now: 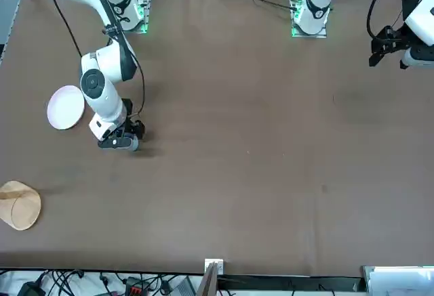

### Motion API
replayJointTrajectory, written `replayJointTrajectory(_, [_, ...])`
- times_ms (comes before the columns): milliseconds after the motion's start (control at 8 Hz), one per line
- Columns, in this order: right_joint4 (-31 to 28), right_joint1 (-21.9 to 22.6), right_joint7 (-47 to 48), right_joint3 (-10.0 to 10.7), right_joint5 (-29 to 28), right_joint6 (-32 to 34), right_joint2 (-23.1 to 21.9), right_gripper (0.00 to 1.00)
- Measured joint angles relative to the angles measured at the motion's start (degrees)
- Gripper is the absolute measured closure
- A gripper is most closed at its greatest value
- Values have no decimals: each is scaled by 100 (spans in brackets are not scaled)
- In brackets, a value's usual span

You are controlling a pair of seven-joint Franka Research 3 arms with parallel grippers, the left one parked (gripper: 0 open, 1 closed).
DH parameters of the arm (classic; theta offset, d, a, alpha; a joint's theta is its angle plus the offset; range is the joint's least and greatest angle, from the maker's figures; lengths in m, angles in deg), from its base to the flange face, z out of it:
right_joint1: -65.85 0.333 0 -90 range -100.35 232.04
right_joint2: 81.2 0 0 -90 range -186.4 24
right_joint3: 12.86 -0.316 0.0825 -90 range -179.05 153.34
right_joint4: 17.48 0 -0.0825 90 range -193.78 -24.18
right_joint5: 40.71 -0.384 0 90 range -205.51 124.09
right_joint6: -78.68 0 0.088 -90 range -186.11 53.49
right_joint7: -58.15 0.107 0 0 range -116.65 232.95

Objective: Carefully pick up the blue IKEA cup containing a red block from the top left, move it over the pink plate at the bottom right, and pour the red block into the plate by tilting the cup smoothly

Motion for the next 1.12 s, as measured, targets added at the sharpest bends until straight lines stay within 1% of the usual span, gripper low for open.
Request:
replayJointTrajectory(625, [0, -1, 9, 0, -107, -24, 2, 0])
replayJointTrajectory(1125, [-1, 3, 13, -8, -114, -48, 99, 0])
